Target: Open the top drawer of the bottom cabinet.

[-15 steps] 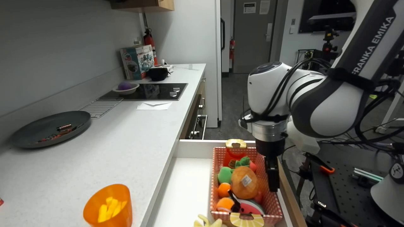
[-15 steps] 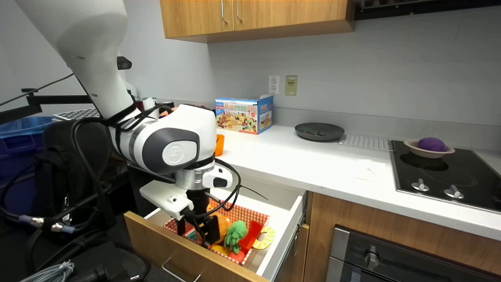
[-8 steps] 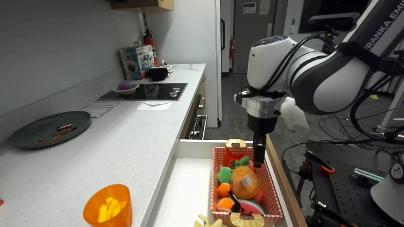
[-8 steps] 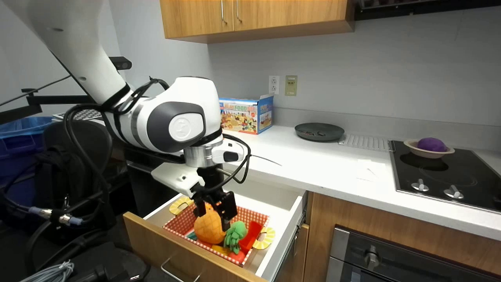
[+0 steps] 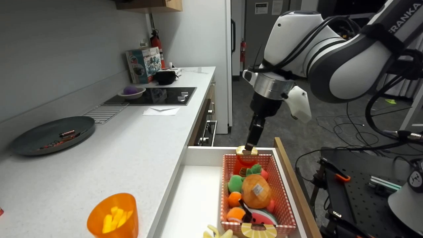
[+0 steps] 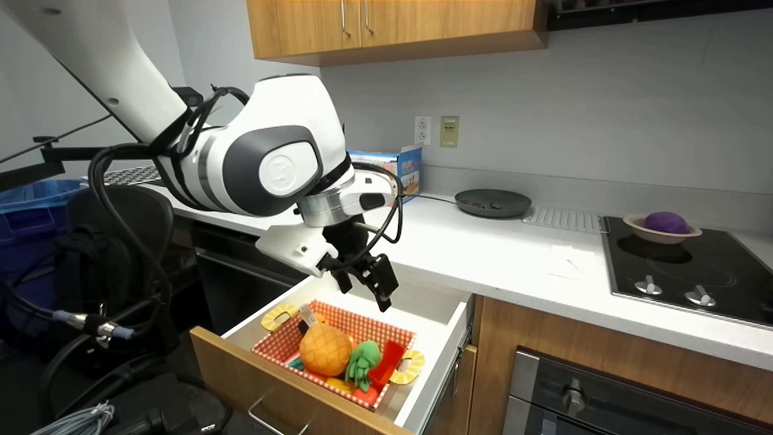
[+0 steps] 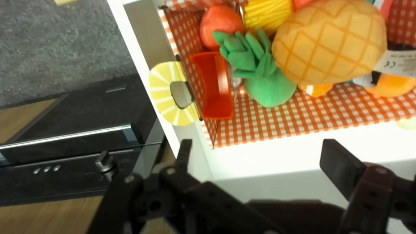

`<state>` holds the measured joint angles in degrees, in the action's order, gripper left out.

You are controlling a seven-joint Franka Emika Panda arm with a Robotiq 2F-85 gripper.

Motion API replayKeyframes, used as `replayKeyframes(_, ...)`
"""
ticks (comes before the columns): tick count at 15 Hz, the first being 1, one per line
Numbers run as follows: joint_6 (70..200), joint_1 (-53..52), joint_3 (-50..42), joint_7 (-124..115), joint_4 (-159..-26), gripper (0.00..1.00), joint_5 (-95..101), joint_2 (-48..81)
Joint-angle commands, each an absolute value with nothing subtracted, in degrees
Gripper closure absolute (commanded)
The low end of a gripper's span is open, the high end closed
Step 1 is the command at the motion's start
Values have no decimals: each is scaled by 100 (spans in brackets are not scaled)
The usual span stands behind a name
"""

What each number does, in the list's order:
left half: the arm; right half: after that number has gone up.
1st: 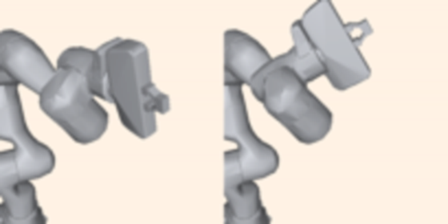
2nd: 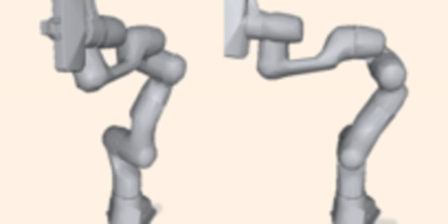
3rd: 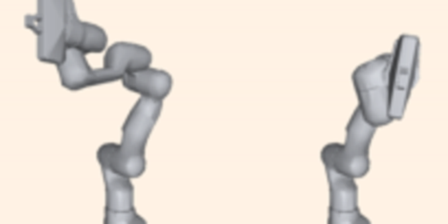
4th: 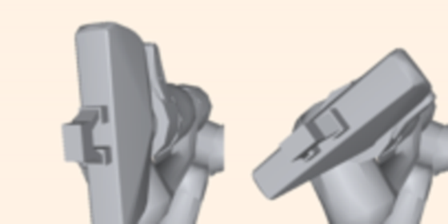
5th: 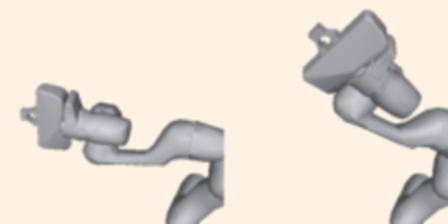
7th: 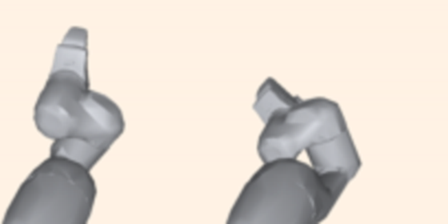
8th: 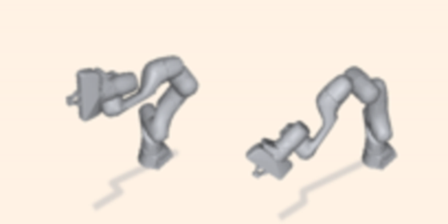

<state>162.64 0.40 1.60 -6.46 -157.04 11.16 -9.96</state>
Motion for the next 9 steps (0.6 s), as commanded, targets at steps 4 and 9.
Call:
replayKeyframes(4, 17299, -837, -312, 570, -15714, 0, -769, -963)
replayKeyframes(9, 17094, -1728, -768, 1405, -15705, 0, -1964, -1080)
